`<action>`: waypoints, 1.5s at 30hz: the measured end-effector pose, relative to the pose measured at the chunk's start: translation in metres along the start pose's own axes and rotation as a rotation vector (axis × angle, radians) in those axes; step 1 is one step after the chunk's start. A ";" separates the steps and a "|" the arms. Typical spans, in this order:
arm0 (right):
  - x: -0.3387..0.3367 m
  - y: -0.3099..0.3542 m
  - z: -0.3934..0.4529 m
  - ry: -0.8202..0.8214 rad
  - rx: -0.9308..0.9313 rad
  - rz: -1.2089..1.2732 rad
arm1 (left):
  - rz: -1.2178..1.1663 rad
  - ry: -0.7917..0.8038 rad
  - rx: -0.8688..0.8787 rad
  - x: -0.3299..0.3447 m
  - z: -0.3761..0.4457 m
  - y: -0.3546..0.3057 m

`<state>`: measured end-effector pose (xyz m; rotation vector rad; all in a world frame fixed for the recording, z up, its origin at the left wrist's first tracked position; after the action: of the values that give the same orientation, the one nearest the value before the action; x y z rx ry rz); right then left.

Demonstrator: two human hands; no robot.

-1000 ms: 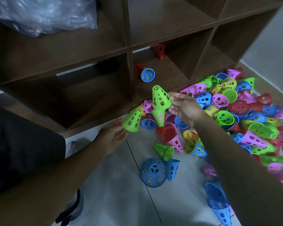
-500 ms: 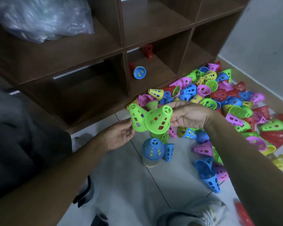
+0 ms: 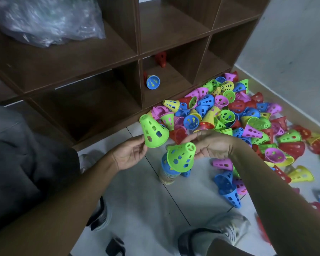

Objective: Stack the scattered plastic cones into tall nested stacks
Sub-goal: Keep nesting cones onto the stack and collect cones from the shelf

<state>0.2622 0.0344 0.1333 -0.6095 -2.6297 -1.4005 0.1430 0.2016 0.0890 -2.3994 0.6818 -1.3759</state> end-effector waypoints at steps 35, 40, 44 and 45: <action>-0.071 -0.100 0.047 -0.601 0.203 -0.485 | 0.830 0.031 0.012 0.017 0.015 0.014; -0.078 -0.109 0.053 -0.662 0.177 -0.609 | 0.944 0.026 -0.002 0.014 0.033 0.011; -0.081 -0.115 0.050 -0.705 0.166 -0.688 | 1.081 0.002 -0.026 0.007 0.058 0.012; -0.082 -0.116 0.048 -0.717 0.159 -0.704 | 1.137 -0.008 -0.023 0.007 0.066 0.011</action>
<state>0.2963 -0.0085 -0.0058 -0.1612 -3.7514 -1.2193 0.2000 0.1894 0.0559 -1.4822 1.6729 -0.8161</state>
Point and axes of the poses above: each hand's wrist, its own z-axis towards the middle knuckle, its own x-axis out of the palm, y = z × x, the point moved 8 cm from there along z, towards the middle knuckle, and after that the axes turned 2 degrees about y, right-handed, at the moved point
